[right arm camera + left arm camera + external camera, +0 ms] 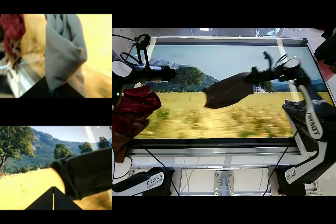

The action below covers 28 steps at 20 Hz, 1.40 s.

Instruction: Fold the shirts.

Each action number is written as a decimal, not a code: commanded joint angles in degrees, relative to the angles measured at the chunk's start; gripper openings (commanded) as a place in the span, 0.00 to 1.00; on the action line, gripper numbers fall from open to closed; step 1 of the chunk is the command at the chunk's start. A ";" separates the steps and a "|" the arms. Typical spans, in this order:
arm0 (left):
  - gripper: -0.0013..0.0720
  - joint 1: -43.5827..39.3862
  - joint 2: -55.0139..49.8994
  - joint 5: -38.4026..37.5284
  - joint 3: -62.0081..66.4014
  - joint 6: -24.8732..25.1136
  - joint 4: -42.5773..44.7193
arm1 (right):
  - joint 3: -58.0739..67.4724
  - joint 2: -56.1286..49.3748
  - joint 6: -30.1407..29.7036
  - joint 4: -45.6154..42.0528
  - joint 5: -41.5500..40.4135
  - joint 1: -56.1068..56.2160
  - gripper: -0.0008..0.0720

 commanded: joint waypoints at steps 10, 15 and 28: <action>0.03 0.00 0.00 -0.35 0.04 0.00 0.00 | -1.84 26.75 3.80 -32.63 21.64 -43.36 0.02; 0.03 0.00 0.00 -1.18 0.04 0.02 0.00 | -31.04 42.71 1.55 -33.57 15.98 -59.56 0.02; 0.03 0.00 0.02 -1.84 0.04 0.00 -0.44 | -20.17 45.97 8.26 -21.97 10.23 -62.29 0.53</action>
